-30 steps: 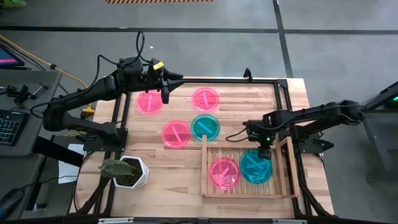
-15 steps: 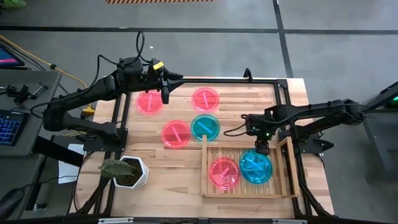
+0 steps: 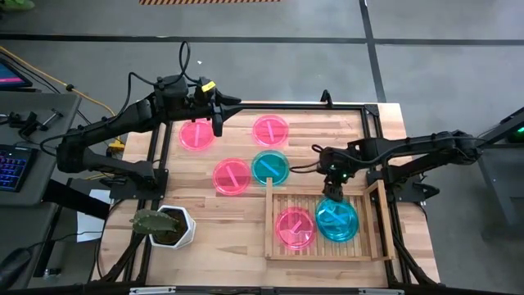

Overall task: Place and stack plates onto a shelf
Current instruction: Stack the blue plate on top of the blue plates on the shelf

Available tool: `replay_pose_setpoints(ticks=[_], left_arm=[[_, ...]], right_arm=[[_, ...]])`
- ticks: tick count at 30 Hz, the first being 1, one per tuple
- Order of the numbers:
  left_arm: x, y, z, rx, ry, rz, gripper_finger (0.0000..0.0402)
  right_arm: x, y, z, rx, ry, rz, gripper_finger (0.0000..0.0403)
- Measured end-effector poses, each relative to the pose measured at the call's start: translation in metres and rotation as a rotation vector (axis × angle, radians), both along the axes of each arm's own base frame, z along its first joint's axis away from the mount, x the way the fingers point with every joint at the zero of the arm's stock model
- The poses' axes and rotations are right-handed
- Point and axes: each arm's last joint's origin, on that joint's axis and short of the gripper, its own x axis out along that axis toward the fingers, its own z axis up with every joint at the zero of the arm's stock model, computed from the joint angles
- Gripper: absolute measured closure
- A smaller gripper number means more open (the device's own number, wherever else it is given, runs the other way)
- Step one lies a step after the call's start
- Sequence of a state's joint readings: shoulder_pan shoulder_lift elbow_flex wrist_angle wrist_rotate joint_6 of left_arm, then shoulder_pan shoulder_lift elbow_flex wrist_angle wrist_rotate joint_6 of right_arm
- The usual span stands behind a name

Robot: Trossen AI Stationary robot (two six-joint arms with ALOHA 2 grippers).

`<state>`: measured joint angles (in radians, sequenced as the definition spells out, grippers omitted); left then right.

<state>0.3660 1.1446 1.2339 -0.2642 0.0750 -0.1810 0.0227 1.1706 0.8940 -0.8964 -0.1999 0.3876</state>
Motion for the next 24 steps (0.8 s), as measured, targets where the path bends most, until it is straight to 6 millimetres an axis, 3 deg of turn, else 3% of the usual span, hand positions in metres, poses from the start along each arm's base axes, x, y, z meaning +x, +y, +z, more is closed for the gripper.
replay_pose_setpoints(ticks=[18, 24], left_arm=[[0.0, 0.0, 0.0, -0.026, -0.008, 0.005, 0.028], [0.0, 0.0, 0.0, -0.026, -0.008, 0.004, 0.028]], right_arm=[[0.005, 0.01, 0.002, -0.125, -0.049, -0.181, 0.0196], [0.003, 0.02, 0.002, -0.178, -0.063, -0.252, 0.0251]])
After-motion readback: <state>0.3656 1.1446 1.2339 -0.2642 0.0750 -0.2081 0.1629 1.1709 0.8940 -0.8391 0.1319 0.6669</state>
